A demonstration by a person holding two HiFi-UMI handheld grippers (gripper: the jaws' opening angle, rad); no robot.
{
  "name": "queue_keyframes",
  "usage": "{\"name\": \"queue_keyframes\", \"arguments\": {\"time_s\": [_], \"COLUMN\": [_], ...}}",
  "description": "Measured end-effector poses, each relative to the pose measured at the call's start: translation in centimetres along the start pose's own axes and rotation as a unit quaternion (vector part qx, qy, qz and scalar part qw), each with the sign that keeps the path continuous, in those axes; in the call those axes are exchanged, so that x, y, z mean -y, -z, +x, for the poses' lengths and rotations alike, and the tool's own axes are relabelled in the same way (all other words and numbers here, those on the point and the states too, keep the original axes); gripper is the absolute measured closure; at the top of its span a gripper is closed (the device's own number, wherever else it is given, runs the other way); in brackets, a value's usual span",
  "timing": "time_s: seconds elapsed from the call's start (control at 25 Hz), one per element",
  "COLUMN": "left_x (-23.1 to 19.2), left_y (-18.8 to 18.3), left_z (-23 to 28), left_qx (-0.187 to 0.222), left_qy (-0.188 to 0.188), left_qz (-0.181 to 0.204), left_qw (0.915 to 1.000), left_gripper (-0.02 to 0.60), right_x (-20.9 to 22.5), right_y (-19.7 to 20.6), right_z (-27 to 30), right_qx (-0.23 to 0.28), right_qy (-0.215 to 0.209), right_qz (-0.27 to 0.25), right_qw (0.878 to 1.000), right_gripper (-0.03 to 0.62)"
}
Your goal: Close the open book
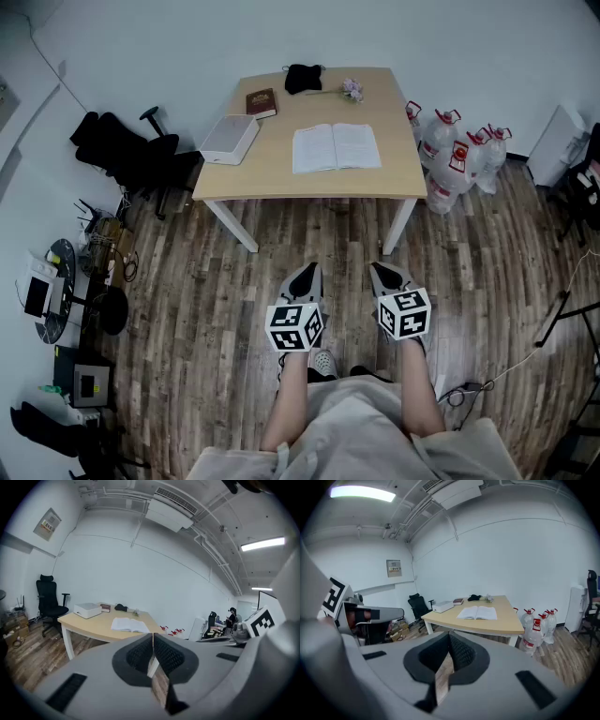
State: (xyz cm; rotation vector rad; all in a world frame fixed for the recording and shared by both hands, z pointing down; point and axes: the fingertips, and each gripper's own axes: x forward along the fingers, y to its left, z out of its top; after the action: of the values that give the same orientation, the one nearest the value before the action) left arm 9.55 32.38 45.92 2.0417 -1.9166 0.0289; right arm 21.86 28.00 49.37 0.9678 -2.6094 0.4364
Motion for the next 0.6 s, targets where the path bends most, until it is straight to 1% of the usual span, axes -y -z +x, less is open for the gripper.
{"name": "queue_keyframes", "arguments": {"time_s": [0.16, 0.28, 0.36, 0.48, 0.52, 0.6], "left_x": [-0.7, -1.2, -1.8, -2.8, -3.2, -3.9], "left_y": [-0.2, -0.2, -0.2, -0.3, -0.4, -0.5], "left_z": [0.2, 0.2, 0.2, 0.5, 0.5, 0.6], "left_qx": [-0.003, -0.006, -0.006, -0.004, -0.004, 0.0], "left_qy": [0.006, 0.017, 0.017, 0.011, 0.009, 0.007], "left_qz": [0.014, 0.016, 0.018, 0.019, 0.018, 0.016], "left_qw": [0.9999, 0.9997, 0.9997, 0.9997, 0.9998, 0.9999], "left_gripper": [0.558, 0.558, 0.557, 0.555, 0.555, 0.554], "right_x": [0.1, 0.3, 0.6, 1.0, 1.0, 0.7], "right_y": [-0.6, -0.7, -0.9, -1.3, -1.2, -0.8], "right_z": [0.5, 0.8, 0.9, 1.0, 1.2, 1.7], "right_qx": [0.007, 0.01, 0.022, 0.036, 0.033, 0.019], "right_qy": [0.008, 0.025, 0.034, 0.035, 0.033, 0.024], "right_qz": [0.002, 0.01, 0.031, 0.057, 0.056, 0.053], "right_qw": [1.0, 1.0, 0.999, 0.997, 0.997, 0.998], "right_gripper": [0.588, 0.589, 0.589, 0.586, 0.575, 0.495]}}
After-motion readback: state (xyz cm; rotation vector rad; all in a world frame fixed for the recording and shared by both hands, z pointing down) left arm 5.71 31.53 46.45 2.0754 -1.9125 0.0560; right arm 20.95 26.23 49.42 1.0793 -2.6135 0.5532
